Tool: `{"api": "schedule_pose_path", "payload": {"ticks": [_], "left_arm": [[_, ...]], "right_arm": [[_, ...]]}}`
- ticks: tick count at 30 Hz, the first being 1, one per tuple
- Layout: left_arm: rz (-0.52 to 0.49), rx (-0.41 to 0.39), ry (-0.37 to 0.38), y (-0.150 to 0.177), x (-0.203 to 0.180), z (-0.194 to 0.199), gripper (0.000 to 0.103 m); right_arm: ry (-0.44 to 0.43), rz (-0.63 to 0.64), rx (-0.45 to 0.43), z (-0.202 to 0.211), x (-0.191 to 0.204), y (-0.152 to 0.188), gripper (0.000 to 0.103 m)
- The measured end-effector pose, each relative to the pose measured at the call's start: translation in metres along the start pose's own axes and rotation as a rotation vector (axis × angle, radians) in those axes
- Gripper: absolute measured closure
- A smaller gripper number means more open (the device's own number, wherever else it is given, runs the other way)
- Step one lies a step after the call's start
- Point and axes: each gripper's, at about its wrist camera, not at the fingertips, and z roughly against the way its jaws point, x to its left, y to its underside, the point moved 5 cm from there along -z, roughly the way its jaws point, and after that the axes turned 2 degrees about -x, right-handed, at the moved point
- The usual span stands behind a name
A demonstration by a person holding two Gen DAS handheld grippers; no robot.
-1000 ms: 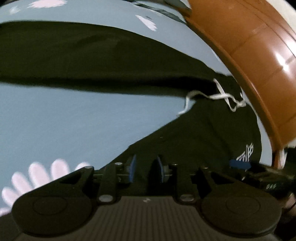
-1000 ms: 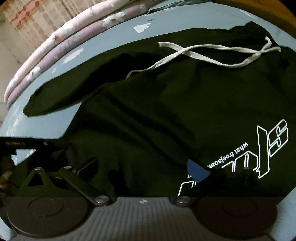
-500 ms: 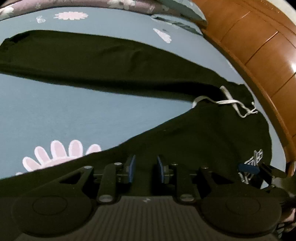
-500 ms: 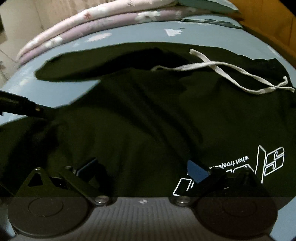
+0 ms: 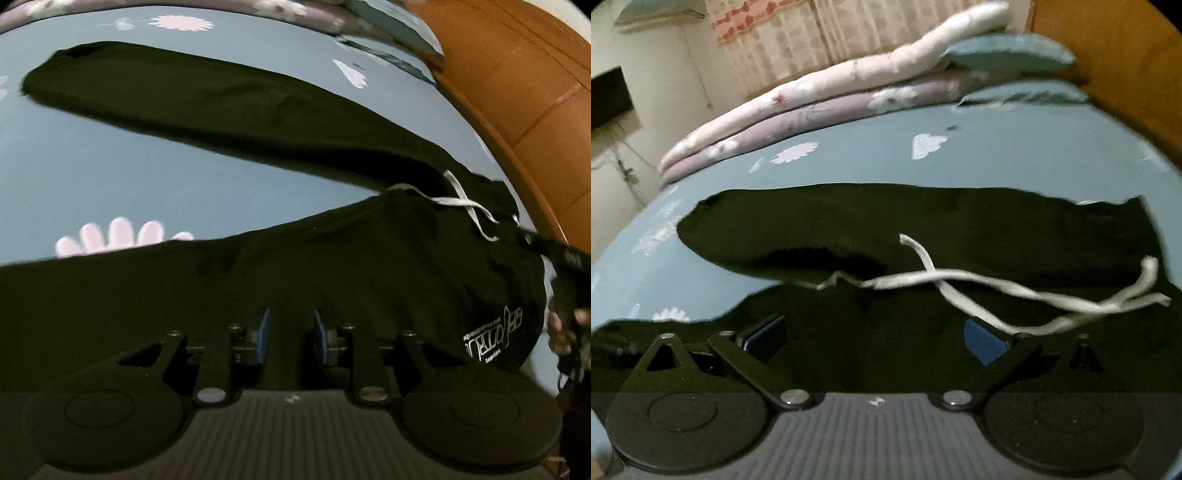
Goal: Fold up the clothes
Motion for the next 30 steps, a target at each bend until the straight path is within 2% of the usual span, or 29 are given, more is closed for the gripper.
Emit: {"api": "schedule_pose_path", "payload": {"ticks": [3, 4, 5, 6, 8, 13, 15, 17, 19, 24, 27, 30], "left_arm": [[0.019, -0.025, -0.034, 0.006, -0.001, 0.012, 0.078], [0.018, -0.031, -0.047, 0.007, -0.001, 0.015, 0.078], [0.016, -0.036, -0.061, 0.008, -0.001, 0.018, 0.078], [0.017, -0.04, -0.074, 0.01, 0.0, 0.02, 0.078], [0.032, -0.043, -0.091, 0.012, 0.001, 0.023, 0.078], [0.078, -0.046, -0.103, 0.019, 0.006, 0.025, 0.078], [0.093, -0.047, -0.108, 0.021, 0.008, 0.025, 0.078], [0.109, -0.048, -0.113, 0.023, 0.011, 0.025, 0.078], [0.123, -0.05, -0.116, 0.024, 0.013, 0.026, 0.078], [0.138, -0.043, -0.111, 0.025, 0.016, 0.023, 0.077], [0.136, -0.039, -0.097, 0.022, 0.014, 0.019, 0.077], [0.123, -0.039, -0.079, 0.019, 0.012, 0.016, 0.077]], "right_arm": [[-0.008, 0.002, 0.002, -0.019, -0.008, -0.013, 0.0], [-0.008, 0.046, -0.003, -0.022, -0.005, -0.016, 0.002], [-0.008, 0.09, -0.008, -0.024, -0.002, -0.019, 0.009], [-0.005, 0.171, -0.002, -0.028, 0.004, -0.022, 0.015], [0.041, 0.343, 0.035, -0.038, 0.014, -0.023, 0.045], [0.154, 0.816, 0.128, -0.065, 0.042, -0.004, 0.064], [0.2, 0.948, 0.155, -0.076, 0.045, 0.007, 0.069], [0.24, 1.051, 0.167, -0.085, 0.047, 0.016, 0.082], [0.26, 1.08, 0.152, -0.083, 0.05, 0.018, 0.091], [0.241, 1.04, 0.082, -0.044, 0.059, 0.005, 0.093], [0.171, 0.986, 0.075, -0.012, 0.062, -0.001, 0.093], [0.042, 0.928, 0.101, 0.019, 0.065, 0.0, 0.093]]}}
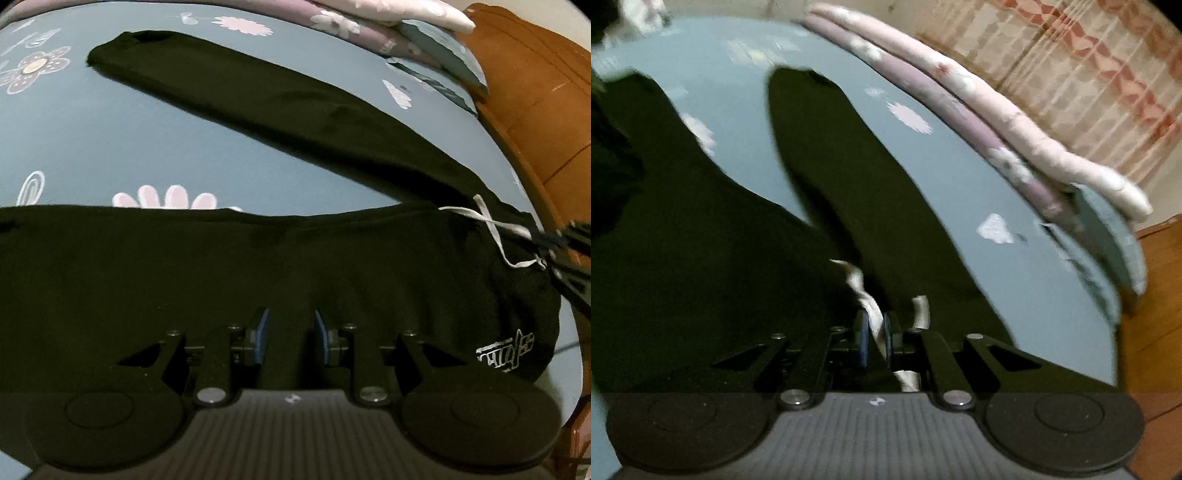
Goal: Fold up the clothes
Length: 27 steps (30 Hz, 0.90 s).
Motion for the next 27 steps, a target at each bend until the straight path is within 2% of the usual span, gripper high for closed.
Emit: {"api": "schedule_pose_path", "payload": {"ticks": [3, 5, 7, 9, 11, 12, 16, 18, 21, 24, 27], "left_arm": [[-0.007, 0.001, 0.014, -0.001, -0.002, -0.002, 0.077], [-0.009, 0.005, 0.021, -0.002, -0.002, -0.004, 0.077], [-0.017, 0.009, 0.019, -0.001, -0.001, -0.005, 0.077], [-0.029, 0.009, 0.014, 0.002, 0.003, -0.004, 0.077], [-0.043, 0.007, 0.005, 0.005, 0.007, -0.002, 0.077], [-0.05, 0.006, 0.0, 0.007, 0.01, 0.0, 0.077], [-0.059, -0.01, -0.026, 0.015, 0.033, 0.012, 0.077], [-0.066, -0.027, -0.034, 0.018, 0.046, 0.021, 0.077], [-0.063, -0.072, -0.046, 0.017, 0.07, 0.039, 0.076], [-0.049, -0.131, -0.09, 0.013, 0.105, 0.063, 0.076], [-0.042, -0.201, -0.172, 0.01, 0.144, 0.092, 0.076]], "right_arm": [[-0.058, -0.021, 0.055, 0.007, 0.006, 0.017, 0.092], [-0.097, -0.035, 0.092, 0.011, 0.01, 0.028, 0.081], [-0.091, -0.077, 0.124, 0.008, 0.013, 0.037, 0.073], [-0.085, -0.119, 0.157, 0.004, 0.016, 0.047, 0.073], [-0.073, -0.203, 0.139, 0.006, 0.017, 0.048, 0.059], [-0.056, -0.257, 0.122, 0.008, 0.017, 0.049, 0.055], [-0.01, -0.537, 0.056, 0.014, 0.019, 0.05, 0.051], [-0.019, -0.73, -0.003, 0.019, 0.024, 0.052, 0.045], [0.0, -0.952, -0.079, 0.026, 0.037, 0.056, 0.037], [0.034, -1.077, -0.147, 0.034, 0.059, 0.056, 0.032], [0.02, -1.122, -0.182, 0.033, 0.08, 0.056, 0.029]]}}
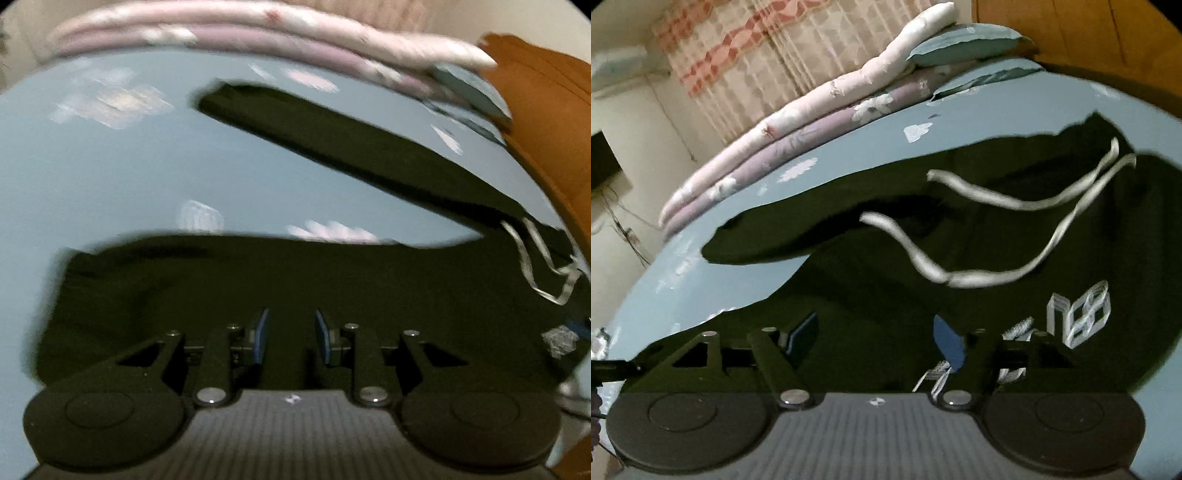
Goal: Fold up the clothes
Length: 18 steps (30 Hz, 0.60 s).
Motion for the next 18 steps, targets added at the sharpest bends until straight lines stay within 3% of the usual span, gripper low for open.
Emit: {"api": "schedule_pose_path", "payload": {"ticks": [6, 12, 18], "left_arm": [[0.006, -0.124, -0.192, -0.003, 0.084, 0.04, 0.067], [0.058, -0.099, -0.175, 0.007, 0.128, 0.011, 0.067], [0.036, -0.037, -0.143, 0.012, 0.123, -0.015, 0.066]], "right_arm": [[-0.008, 0.016, -0.009, 0.008, 0.015, 0.033, 0.029], [-0.038, 0.01, -0.03, 0.018, 0.026, 0.049, 0.029], [0.014, 0.042, -0.064, 0.042, 0.028, 0.056, 0.026]]}}
